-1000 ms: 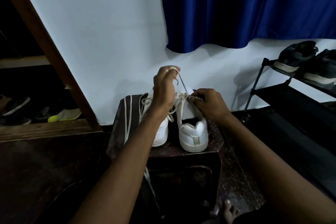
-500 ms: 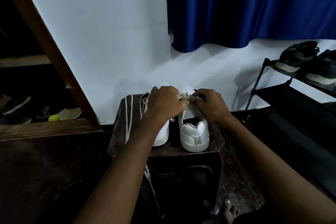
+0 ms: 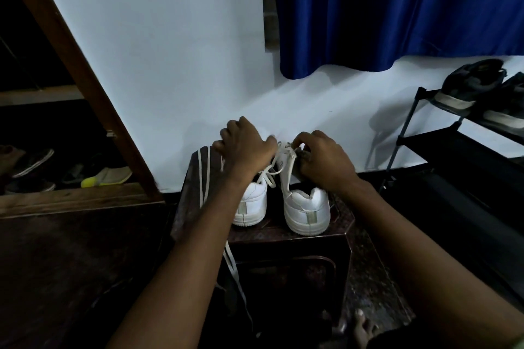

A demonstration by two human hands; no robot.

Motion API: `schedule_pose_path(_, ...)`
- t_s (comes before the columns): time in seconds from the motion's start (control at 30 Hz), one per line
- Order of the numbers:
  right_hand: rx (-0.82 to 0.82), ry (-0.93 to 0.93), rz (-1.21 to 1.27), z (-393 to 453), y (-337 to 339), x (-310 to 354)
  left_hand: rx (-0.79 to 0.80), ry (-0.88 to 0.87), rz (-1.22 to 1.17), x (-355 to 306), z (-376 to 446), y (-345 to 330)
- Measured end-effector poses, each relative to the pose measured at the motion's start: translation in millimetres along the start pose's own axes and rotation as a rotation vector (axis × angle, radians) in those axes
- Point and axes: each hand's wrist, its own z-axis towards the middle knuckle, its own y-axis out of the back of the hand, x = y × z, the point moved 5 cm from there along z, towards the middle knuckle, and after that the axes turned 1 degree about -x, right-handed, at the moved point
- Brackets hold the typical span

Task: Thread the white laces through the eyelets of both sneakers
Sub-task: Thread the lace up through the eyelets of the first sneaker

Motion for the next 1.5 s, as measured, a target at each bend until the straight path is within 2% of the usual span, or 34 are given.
schedule_pose_path(0.07,-0.023,-0.005,-0.019,0.2,2.4,1.5,0.056,-0.237,-0.08,-14.6,-5.4,-5.6)
schedule_pose_path(0.1,-0.029,-0.01,-0.023,-0.4,3.7,2.6,0.148,-0.364,-0.184,-22.9,-9.8,-9.2)
schedule_pose_path(0.17,-0.026,-0.012,-0.012,-2.4,2.8,3.9,0.309,-0.511,-0.329,-33.0,-19.6,-14.8)
schedule_pose_path(0.23,-0.03,0.006,0.021,-5.0,1.5,4.7,0.33,-0.559,-0.356,-35.6,-22.2,-16.7)
schedule_pose_path(0.33,-0.06,-0.009,0.087,-0.4,-2.0,-5.9,0.346,-0.541,-0.296,-30.2,-18.1,-19.9)
schedule_pose_path(0.43,0.063,0.053,0.11,4.1,-12.3,-7.5,0.363,-0.528,-0.254,-22.2,-15.9,-26.8)
schedule_pose_path(0.5,0.064,-0.014,0.364,3.4,-3.4,-5.8,0.295,-0.558,-0.157,-22.0,-16.1,-29.0)
schedule_pose_path(0.53,0.076,-0.141,0.575,1.7,2.5,-7.1,0.253,-0.568,-0.084,-22.3,-15.4,-29.4)
schedule_pose_path(0.6,0.21,-0.451,1.007,-1.0,3.6,-16.9,0.2,-0.581,0.03,-23.2,-14.4,-29.1)
schedule_pose_path(0.63,0.261,-0.473,1.061,-0.2,5.9,-17.4,0.189,-0.587,0.065,-23.2,-14.5,-29.4)
schedule_pose_path(0.67,0.295,-0.448,1.022,0.3,6.8,-16.9,0.182,-0.595,0.094,-23.6,-15.1,-30.1)
schedule_pose_path(0.7,0.31,-0.363,0.88,0.8,8.1,-15.5,0.176,-0.603,0.115,-23.9,-15.4,-31.6)
schedule_pose_path(0.77,0.239,-0.161,0.541,3.4,14.8,-12.8,0.183,-0.612,0.128,-25.1,-15.6,-33.7)
schedule_pose_path(0.8,0.186,-0.094,0.52,4.8,16.3,-10.7,0.187,-0.607,0.13,-25.8,-15.3,-34.2)
schedule_pose_path(0.87,0.15,-0.103,0.813,1.7,21.5,-0.9,0.18,-0.591,0.126,-25.7,-14.3,-33.7)
schedule_pose_path(0.93,0.142,-0.234,1.195,0.6,22.9,1.3,0.149,-0.597,0.126,-24.5,-14.5,-32.4)
schedule_pose_path(1.0,0.15,-0.378,1.396,2.4,20.0,-2.2,0.131,-0.62,0.132,-25.0,-15.8,-33.3)
schedule_pose_path(1.03,0.151,-0.421,1.375,3.6,20.4,-4.5,0.123,-0.63,0.132,-25.8,-16.8,-33.7)
schedule_pose_path(1.07,0.158,-0.416,1.241,3.9,23.0,-5.8,0.114,-0.633,0.132,-26.6,-17.0,-34.3)
schedule_pose_path(1.13,0.195,-0.298,0.885,1.3,29.1,1.0,0.101,-0.626,0.132,-27.9,-17.3,-34.6)
schedule_pose_path(1.17,0.197,-0.236,0.781,-0.6,30.4,5.7,0.094,-0.62,0.129,-28.1,-17.3,-34.3)
schedule_pose_path(1.2,0.181,-0.202,0.778,-2.1,30.9,8.9,0.087,-0.613,0.123,-27.8,-17.5,-34.3)
schedule_pose_path(1.27,0.163,-0.208,1.014,-4.1,34.9,15.1,0.076,-0.605,0.12,-26.8,-17.1,-34.5)
schedule_pose_path(1.37,0.117,-0.35,1.625,2.5,40.9,9.4,0.042,-0.61,0.145,-25.8,-15.1,-34.6)
schedule_pose_path(1.4,0.103,-0.414,1.672,4.4,41.5,6.0,0.039,-0.608,0.154,-25.7,-14.7,-34.7)
schedule_pose_path(1.43,0.086,-0.445,1.554,4.6,42.9,1.3,0.042,-0.601,0.158,-25.7,-14.5,-35.4)
schedule_pose_path(1.5,0.138,-0.361,0.946,0.6,43.1,-5.6,0.049,-0.587,0.161,-25.9,-14.5,-35.8)
